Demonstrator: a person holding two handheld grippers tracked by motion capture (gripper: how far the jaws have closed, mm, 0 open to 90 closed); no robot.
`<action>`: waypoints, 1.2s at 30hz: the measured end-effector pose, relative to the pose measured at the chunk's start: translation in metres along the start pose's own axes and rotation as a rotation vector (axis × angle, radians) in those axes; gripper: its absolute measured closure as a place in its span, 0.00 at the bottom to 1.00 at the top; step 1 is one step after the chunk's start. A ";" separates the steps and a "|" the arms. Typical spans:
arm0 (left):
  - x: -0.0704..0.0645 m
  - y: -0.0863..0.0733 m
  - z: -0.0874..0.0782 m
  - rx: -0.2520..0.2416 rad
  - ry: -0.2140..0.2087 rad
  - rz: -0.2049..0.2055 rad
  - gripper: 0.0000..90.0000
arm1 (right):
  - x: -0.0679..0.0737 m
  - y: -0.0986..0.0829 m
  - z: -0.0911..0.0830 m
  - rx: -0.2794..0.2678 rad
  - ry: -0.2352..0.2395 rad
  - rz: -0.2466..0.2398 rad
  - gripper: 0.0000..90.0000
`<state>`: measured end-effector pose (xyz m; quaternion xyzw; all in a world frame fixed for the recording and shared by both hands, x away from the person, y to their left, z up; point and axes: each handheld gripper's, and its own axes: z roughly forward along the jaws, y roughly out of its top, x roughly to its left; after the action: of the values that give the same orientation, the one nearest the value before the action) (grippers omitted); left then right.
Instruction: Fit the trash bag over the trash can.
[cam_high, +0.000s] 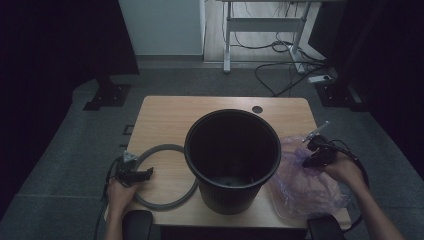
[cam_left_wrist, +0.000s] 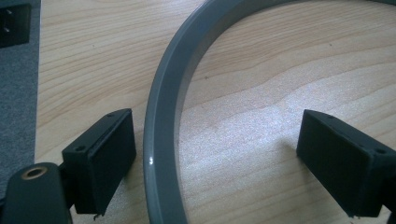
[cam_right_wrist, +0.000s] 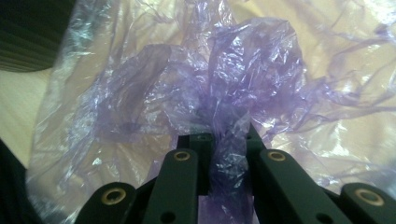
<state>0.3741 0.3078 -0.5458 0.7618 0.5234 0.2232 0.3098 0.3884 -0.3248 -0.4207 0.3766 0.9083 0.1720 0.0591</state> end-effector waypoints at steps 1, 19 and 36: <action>0.000 0.000 0.000 0.000 0.000 0.000 0.13 | 0.001 0.001 -0.004 -0.002 -0.002 0.001 0.91; 0.000 0.000 0.000 -0.001 0.001 0.000 0.13 | 0.011 0.017 -0.085 -0.087 -0.020 -0.060 0.90; 0.000 0.000 0.000 -0.002 0.000 -0.002 0.13 | 0.017 0.024 -0.161 -0.161 -0.025 -0.075 0.90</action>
<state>0.3740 0.3076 -0.5459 0.7610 0.5239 0.2236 0.3106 0.3541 -0.3397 -0.2613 0.3384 0.9042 0.2375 0.1072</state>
